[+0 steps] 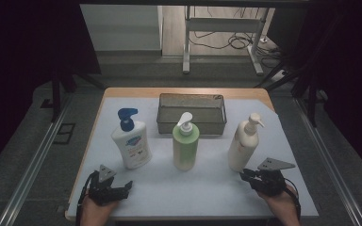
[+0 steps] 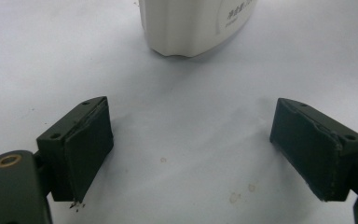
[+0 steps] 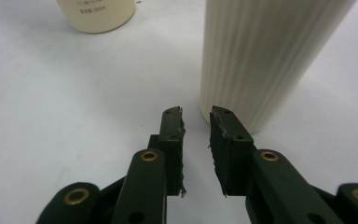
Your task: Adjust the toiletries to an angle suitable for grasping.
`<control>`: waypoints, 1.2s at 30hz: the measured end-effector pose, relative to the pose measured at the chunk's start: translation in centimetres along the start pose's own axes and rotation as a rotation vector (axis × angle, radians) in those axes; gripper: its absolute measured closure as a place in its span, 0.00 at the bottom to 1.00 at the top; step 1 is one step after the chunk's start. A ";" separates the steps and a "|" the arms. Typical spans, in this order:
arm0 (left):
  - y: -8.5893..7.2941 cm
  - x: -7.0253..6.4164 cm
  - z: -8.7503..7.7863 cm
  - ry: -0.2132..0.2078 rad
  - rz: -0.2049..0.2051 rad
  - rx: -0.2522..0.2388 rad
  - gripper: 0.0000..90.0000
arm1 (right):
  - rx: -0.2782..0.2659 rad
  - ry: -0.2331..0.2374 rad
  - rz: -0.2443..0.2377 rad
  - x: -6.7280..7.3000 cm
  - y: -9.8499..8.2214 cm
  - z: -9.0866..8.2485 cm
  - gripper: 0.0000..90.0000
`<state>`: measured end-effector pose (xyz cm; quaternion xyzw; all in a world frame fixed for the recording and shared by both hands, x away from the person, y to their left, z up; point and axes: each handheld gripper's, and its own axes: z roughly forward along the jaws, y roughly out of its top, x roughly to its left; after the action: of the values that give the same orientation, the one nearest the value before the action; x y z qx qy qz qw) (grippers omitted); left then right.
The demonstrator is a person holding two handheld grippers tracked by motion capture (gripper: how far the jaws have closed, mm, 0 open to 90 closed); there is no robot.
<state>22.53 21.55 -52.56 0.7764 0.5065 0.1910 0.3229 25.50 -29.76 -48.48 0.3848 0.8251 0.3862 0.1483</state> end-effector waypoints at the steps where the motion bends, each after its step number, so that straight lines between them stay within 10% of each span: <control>1: 0.0 0.0 0.0 0.000 0.000 0.000 0.14 | 0.002 0.003 -0.003 0.1 0.1 0.1 0.85; 36: 0.0 0.0 0.0 0.000 0.000 0.000 0.14 | -0.006 -0.063 -0.015 1.0 2.0 3.2 0.99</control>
<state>22.53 21.55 -52.56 0.7763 0.5066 0.1909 0.3230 27.64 -26.56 -49.05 0.3902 0.8217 0.3753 0.1783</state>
